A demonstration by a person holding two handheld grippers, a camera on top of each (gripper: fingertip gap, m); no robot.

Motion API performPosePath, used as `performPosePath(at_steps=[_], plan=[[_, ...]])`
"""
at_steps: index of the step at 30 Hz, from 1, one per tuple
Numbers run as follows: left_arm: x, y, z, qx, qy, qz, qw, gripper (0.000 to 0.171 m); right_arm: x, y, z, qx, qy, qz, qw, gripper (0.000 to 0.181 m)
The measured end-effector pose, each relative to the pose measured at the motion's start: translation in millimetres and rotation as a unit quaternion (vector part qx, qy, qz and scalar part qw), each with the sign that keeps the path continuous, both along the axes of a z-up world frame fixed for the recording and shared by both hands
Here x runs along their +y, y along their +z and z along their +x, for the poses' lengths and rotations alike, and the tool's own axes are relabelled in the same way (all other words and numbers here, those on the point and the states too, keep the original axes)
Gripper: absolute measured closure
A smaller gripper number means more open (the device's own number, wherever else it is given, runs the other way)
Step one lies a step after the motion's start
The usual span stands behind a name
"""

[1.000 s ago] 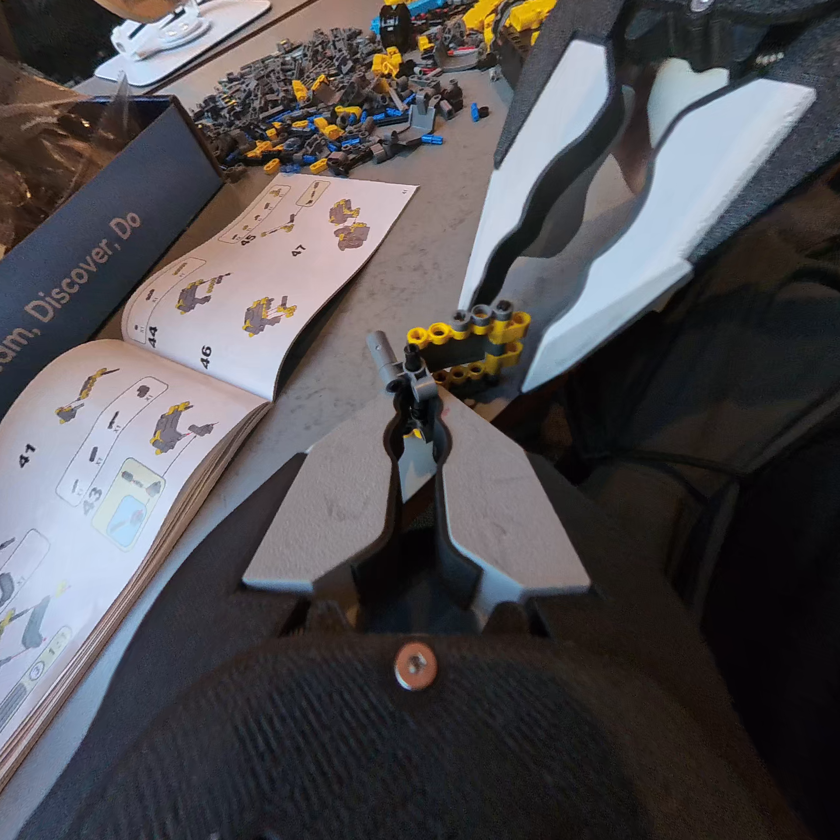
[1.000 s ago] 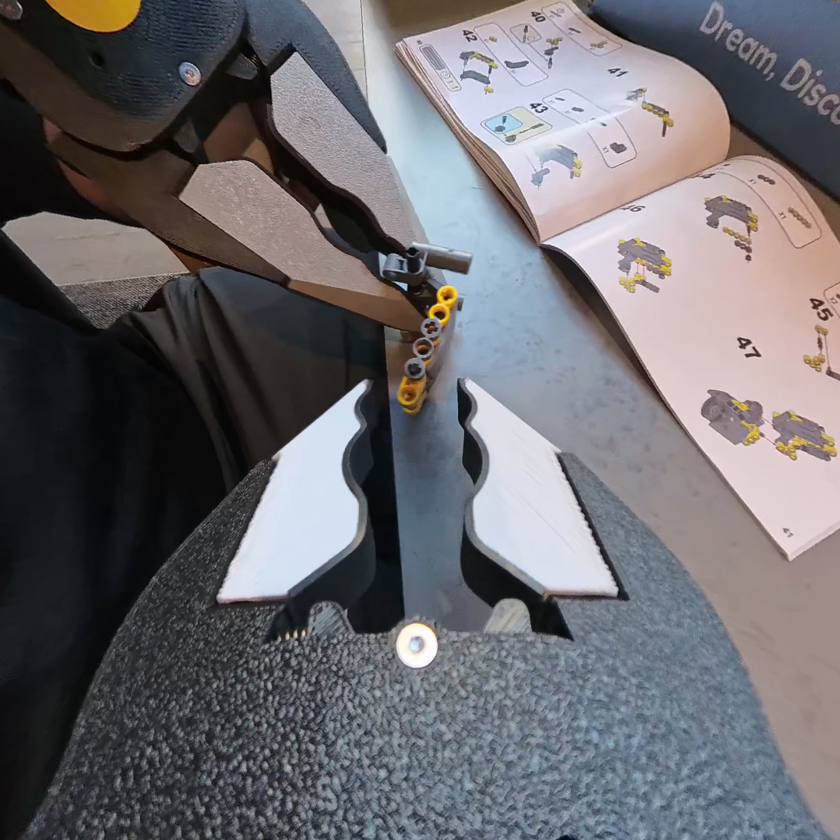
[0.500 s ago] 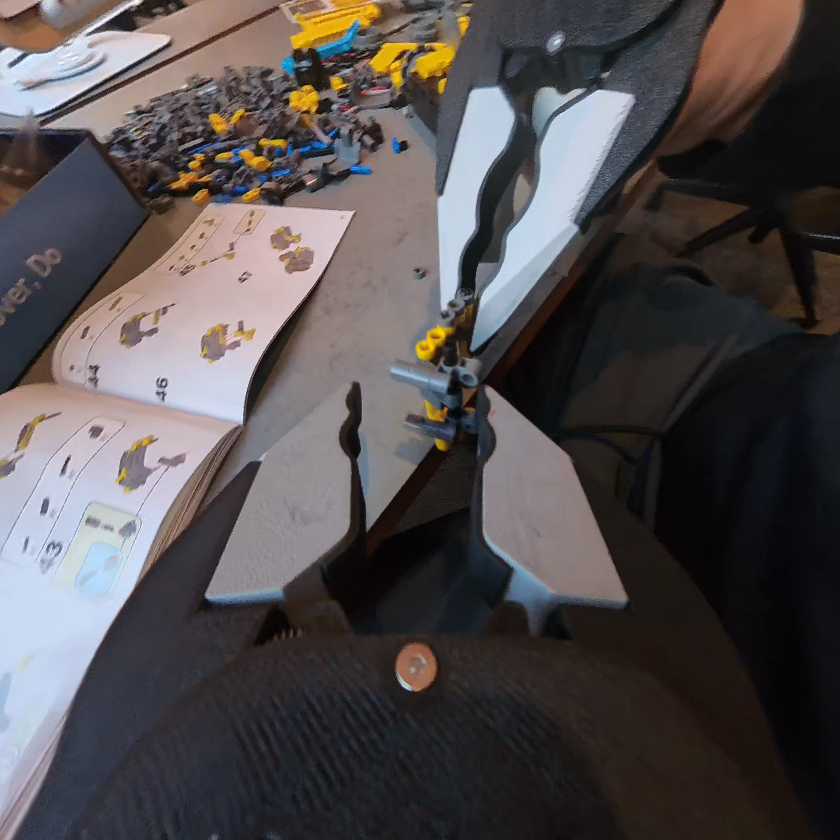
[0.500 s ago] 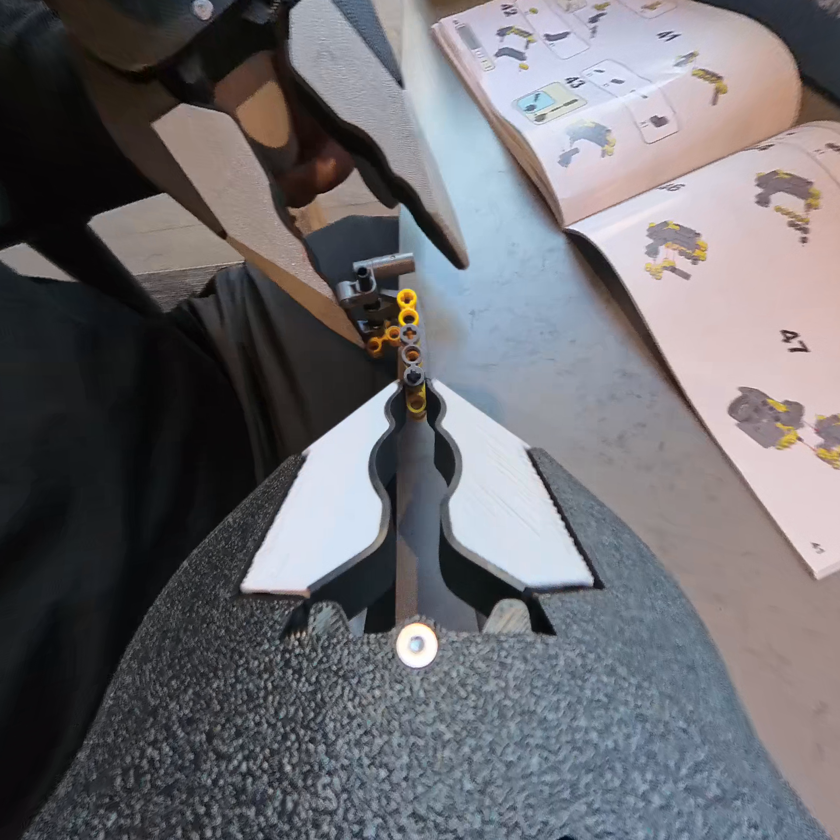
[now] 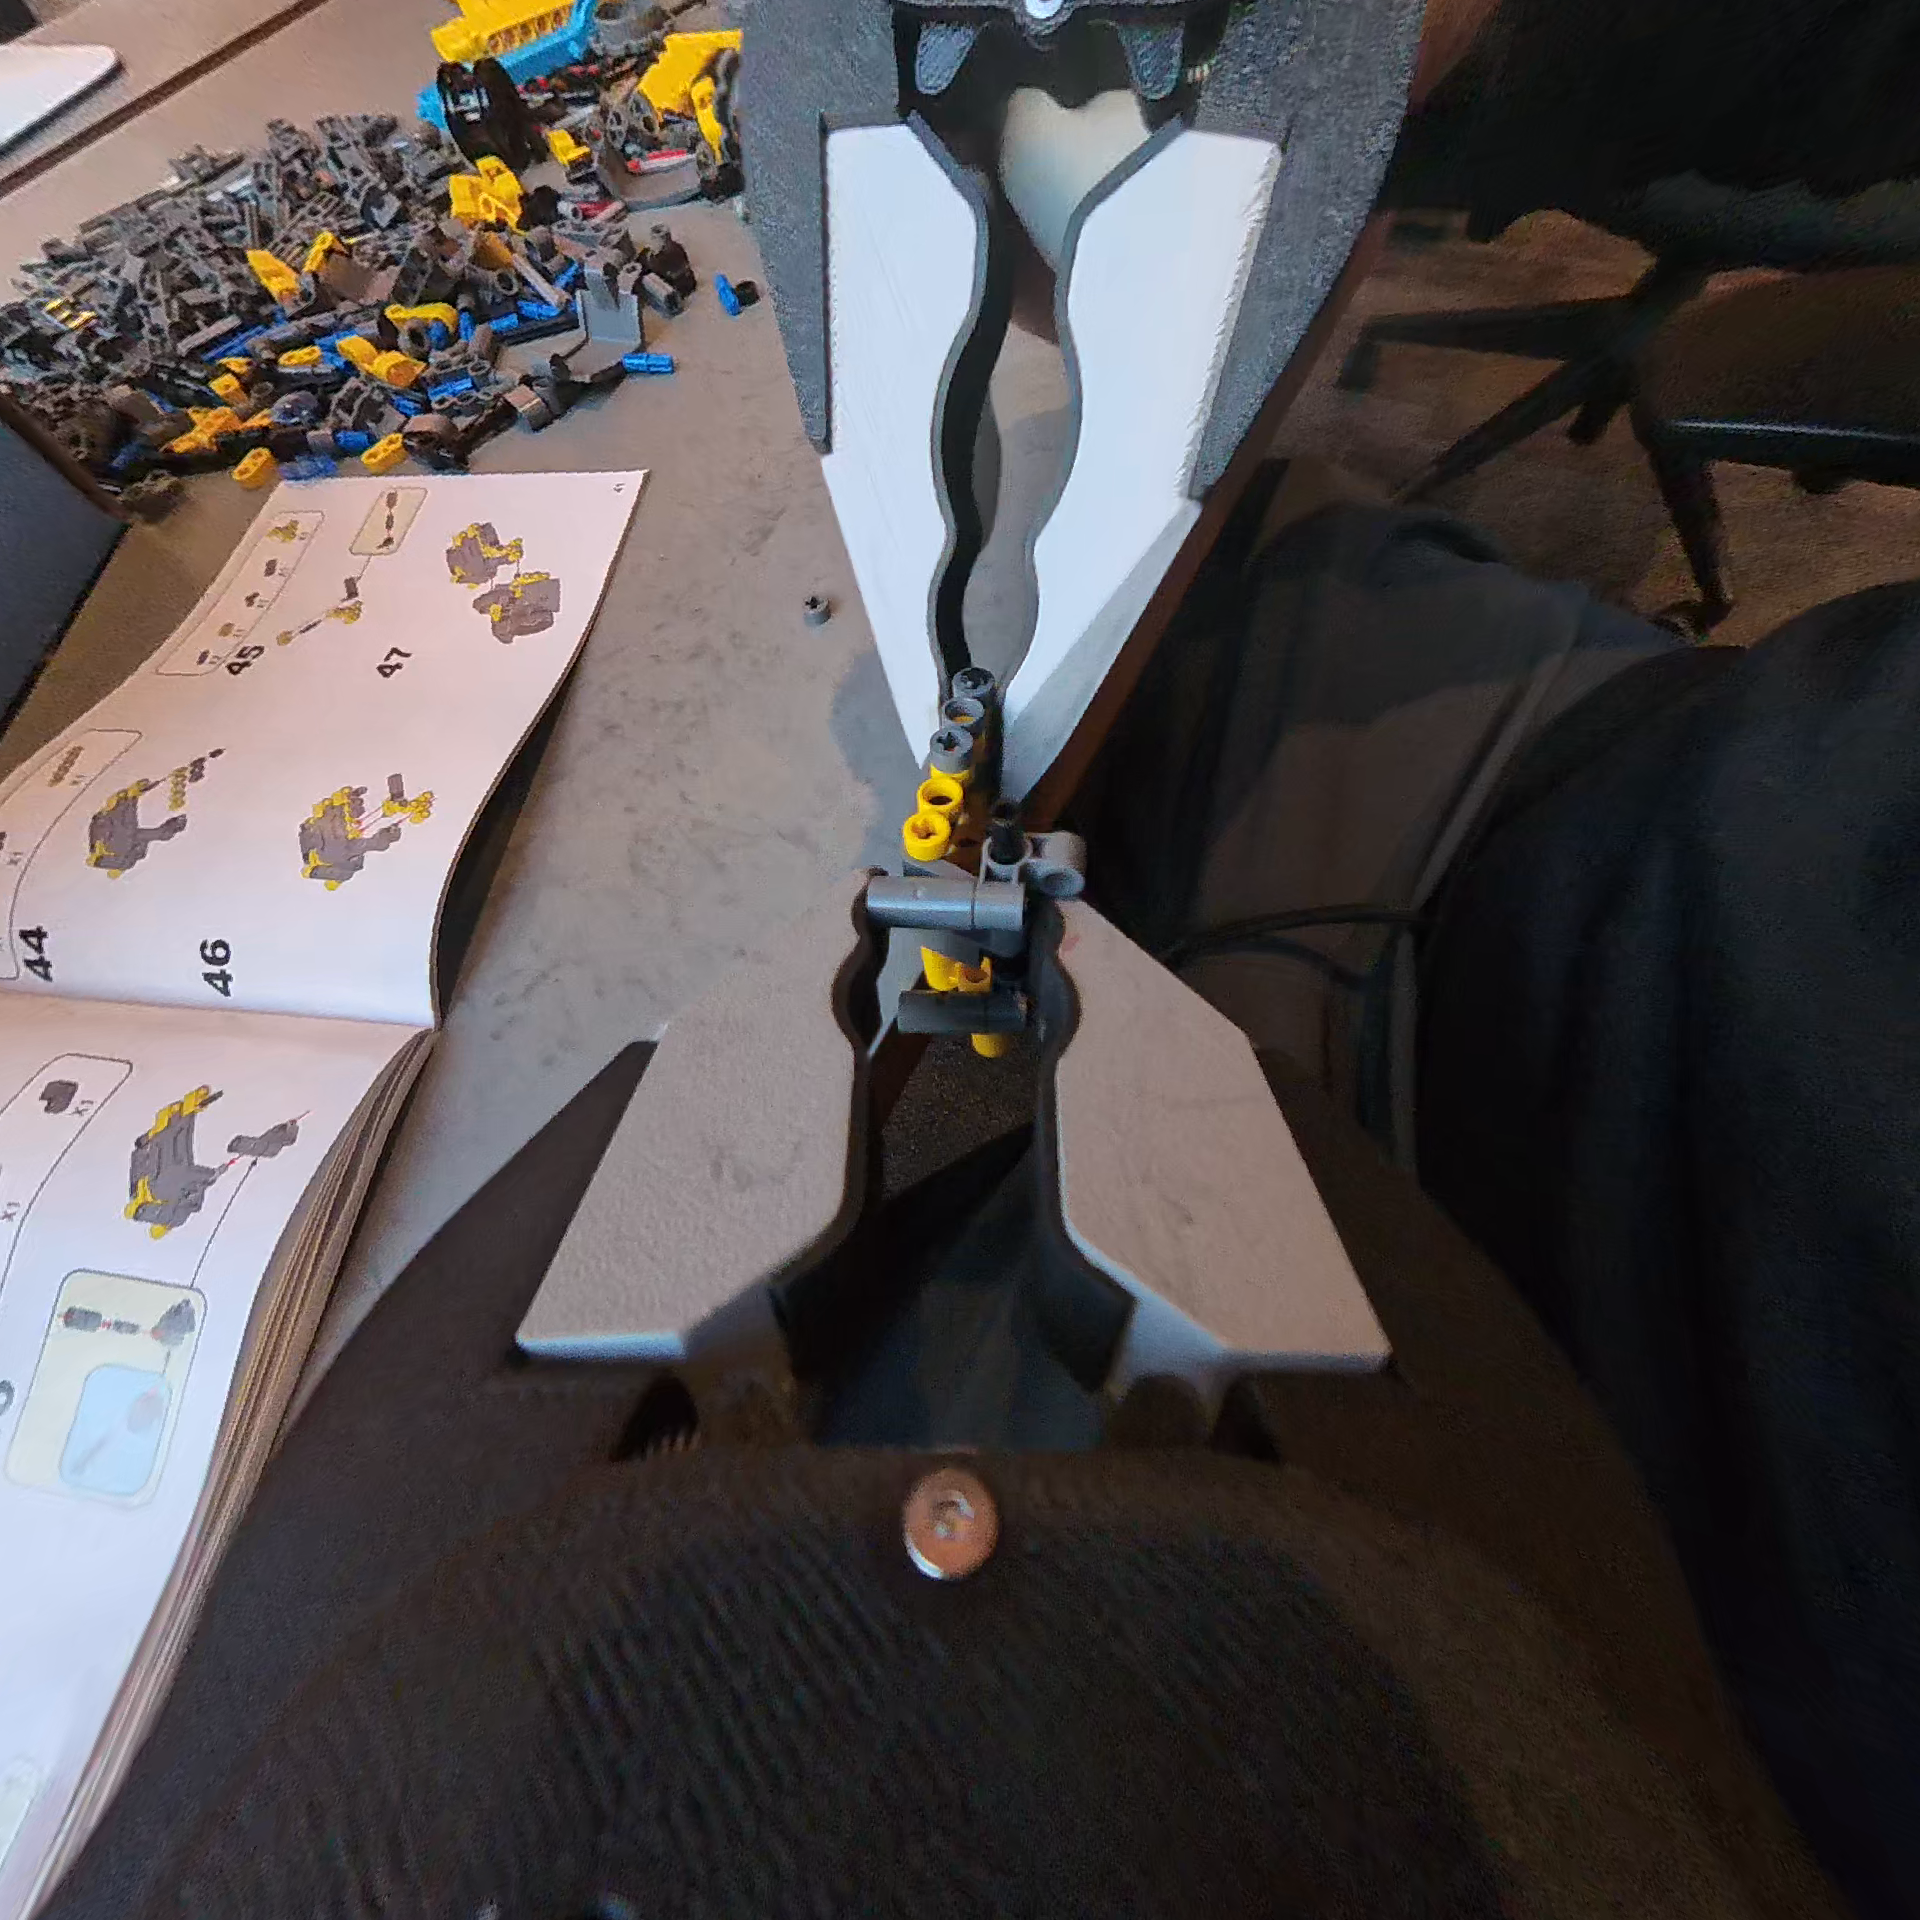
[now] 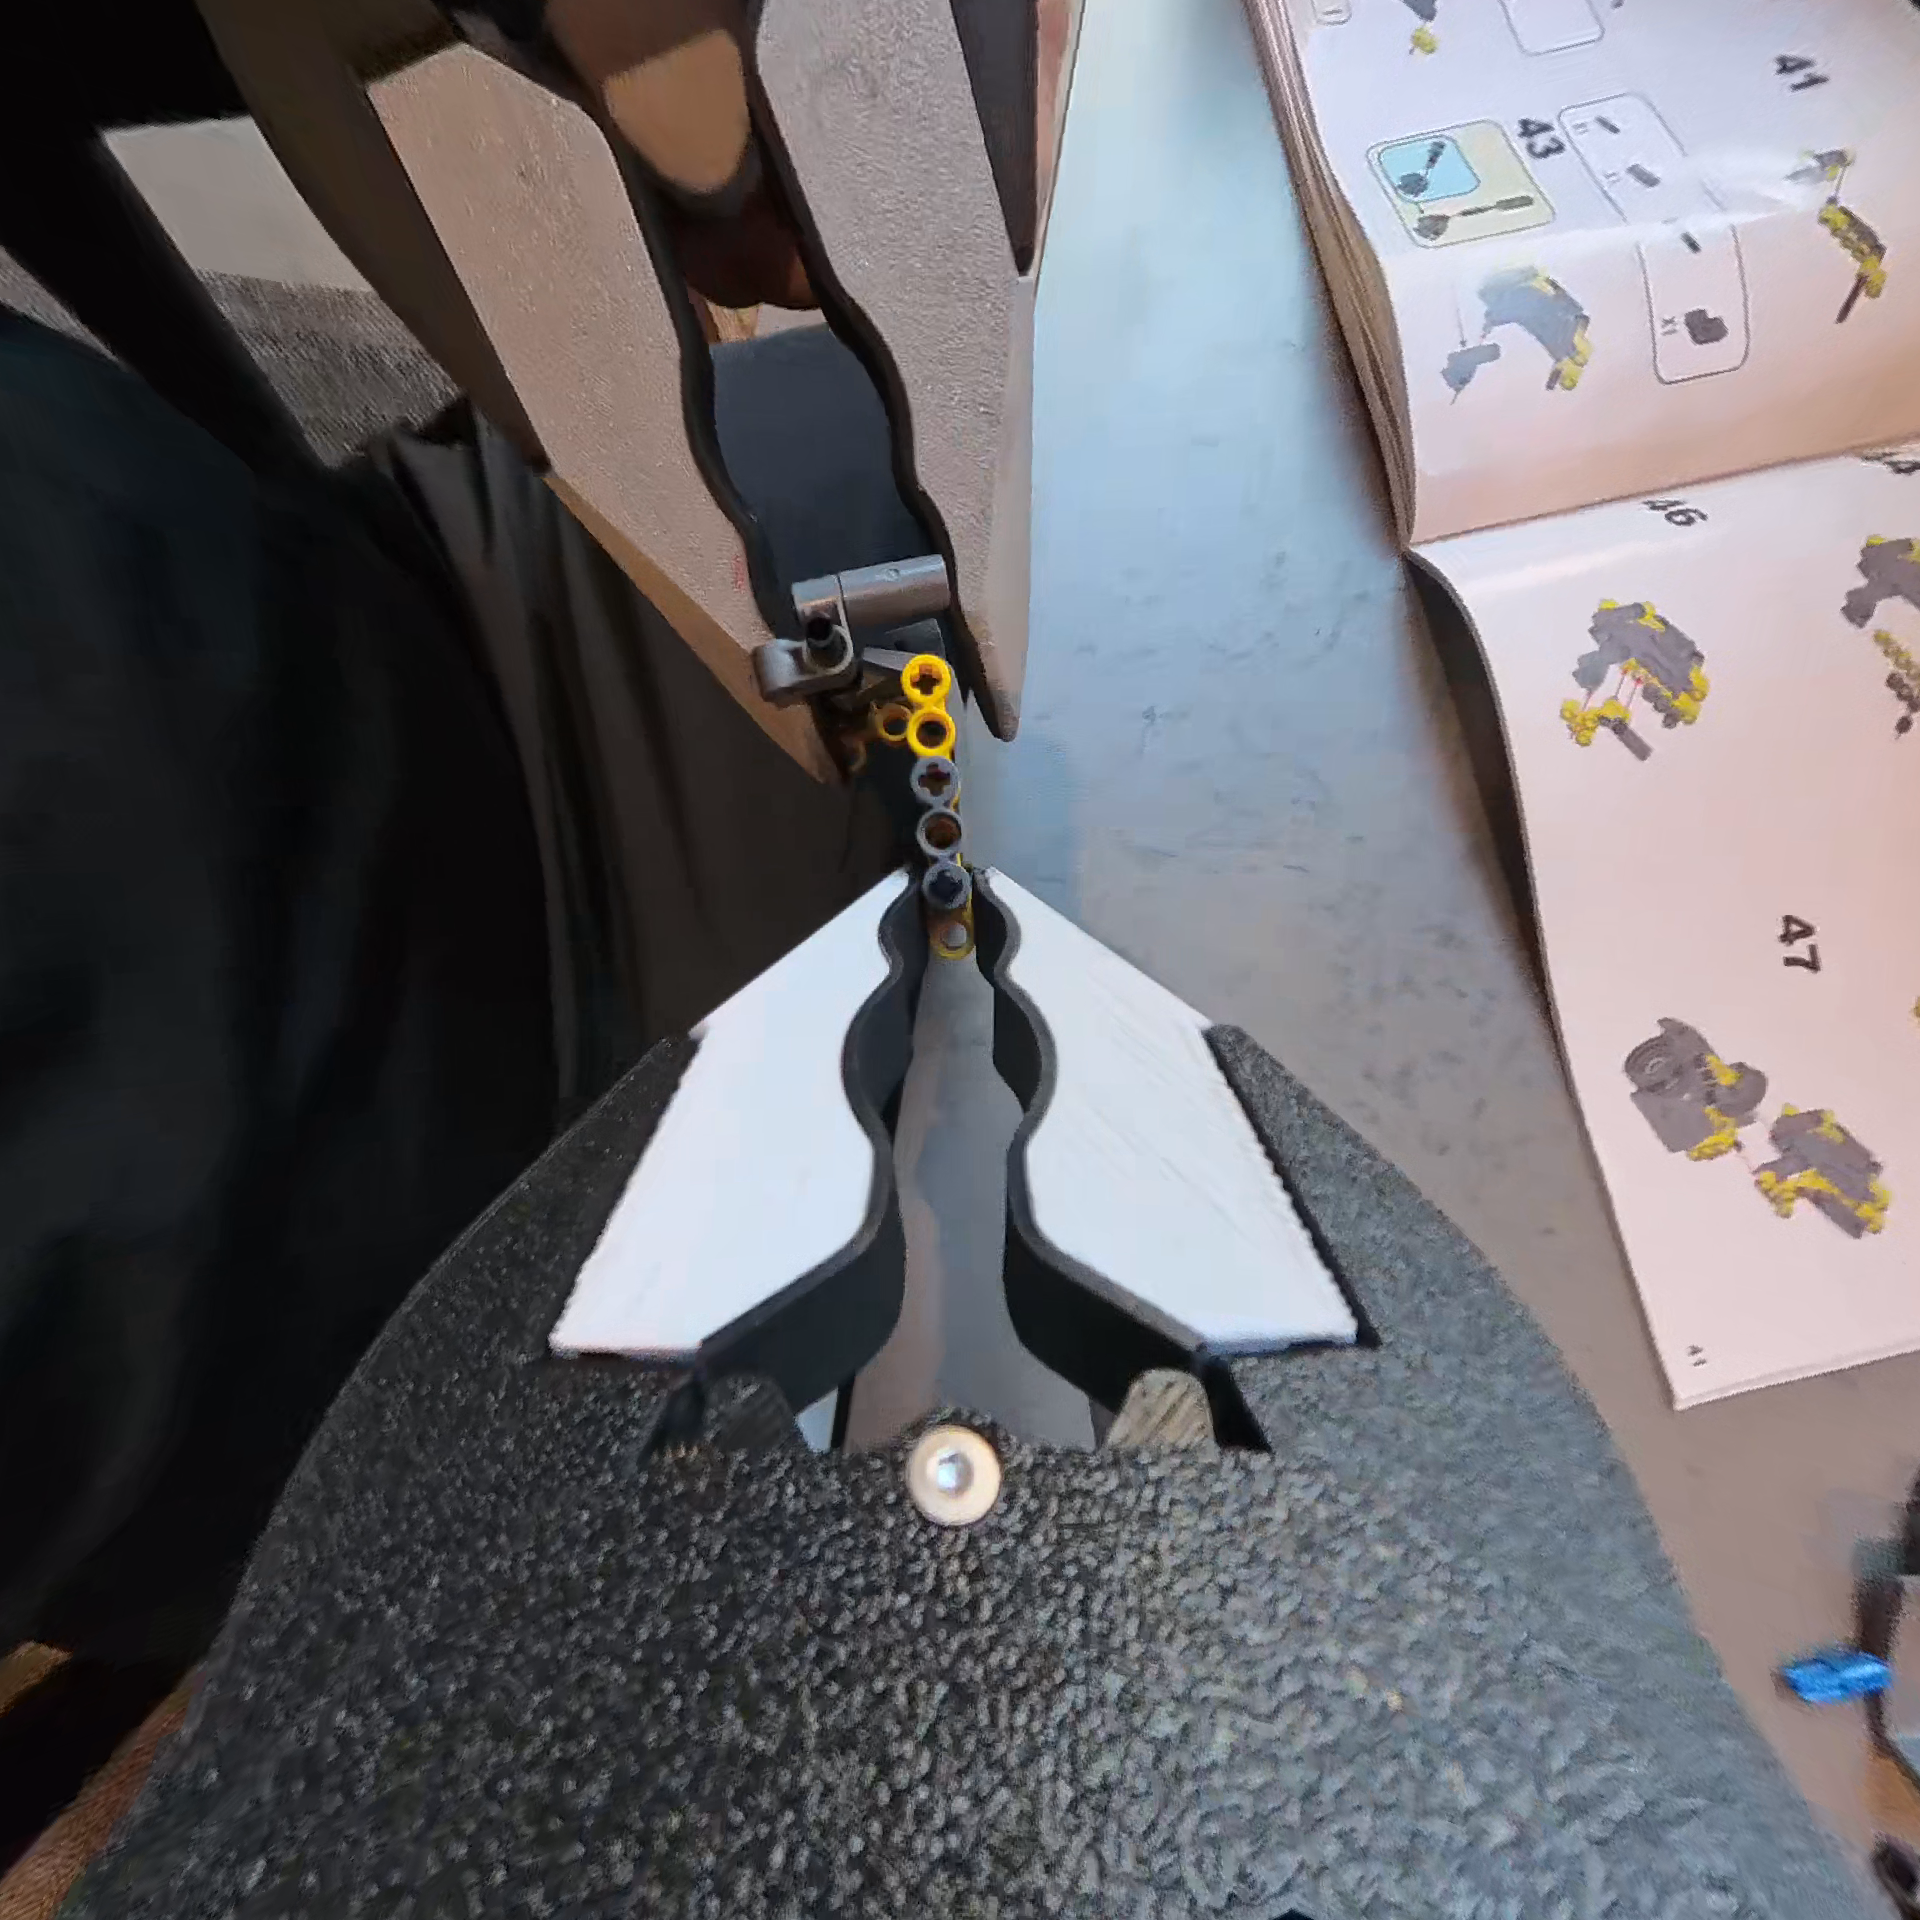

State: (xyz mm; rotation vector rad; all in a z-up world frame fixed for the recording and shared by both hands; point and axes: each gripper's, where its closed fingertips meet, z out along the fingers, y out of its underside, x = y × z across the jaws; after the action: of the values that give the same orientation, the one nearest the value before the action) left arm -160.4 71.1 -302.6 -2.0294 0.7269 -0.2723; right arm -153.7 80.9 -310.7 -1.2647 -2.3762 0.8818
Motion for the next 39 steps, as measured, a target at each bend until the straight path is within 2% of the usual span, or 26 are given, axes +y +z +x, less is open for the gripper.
performPosePath(at_steps=[9, 13, 16, 17, 19, 25, 32, 39], plan=[[3.9, -0.2, -3.0, -0.038, 0.019, -0.012, 0.999, 0.149, 2.4, -0.2, -3.5, -0.040, -0.014, -0.051, 0.998, 0.175], [4.3, -1.7, -6.0, -0.081, 0.032, -0.035, 0.996, 0.149, 3.1, -0.3, -3.0, -0.028, -0.001, -0.022, 0.999, 0.173], [4.5, -1.7, -5.2, -0.104, 0.032, -0.048, 0.993, 0.149, 0.5, -2.9, 0.8, -0.033, 0.016, -0.021, 0.999, 0.160], [4.8, -1.3, -4.1, -0.115, 0.031, -0.055, 0.991, 0.149, 1.2, -5.1, 2.0, -0.033, 0.020, -0.014, 0.999, 0.159], [5.8, -0.6, -3.0, -0.131, 0.030, -0.058, 0.989, 0.149, 4.4, -9.4, -1.1, -0.024, 0.018, 0.005, 1.000, 0.170], [4.8, -2.0, -7.6, -0.101, 0.030, -0.046, 0.993, 0.152, 3.4, -11.8, -5.6, -0.011, 0.015, 0.013, 1.000, 0.173], [5.0, -1.7, -9.1, -0.097, 0.034, -0.050, 0.993, 0.152, 5.6, -13.1, -5.6, -0.015, 0.016, 0.033, 0.999, 0.174], [-2.2, -2.1, -6.5, -0.083, 0.031, -0.050, 0.995, 0.152, -1.3, -13.4, -2.8, -0.028, -0.003, 0.014, 0.999, 0.175]])
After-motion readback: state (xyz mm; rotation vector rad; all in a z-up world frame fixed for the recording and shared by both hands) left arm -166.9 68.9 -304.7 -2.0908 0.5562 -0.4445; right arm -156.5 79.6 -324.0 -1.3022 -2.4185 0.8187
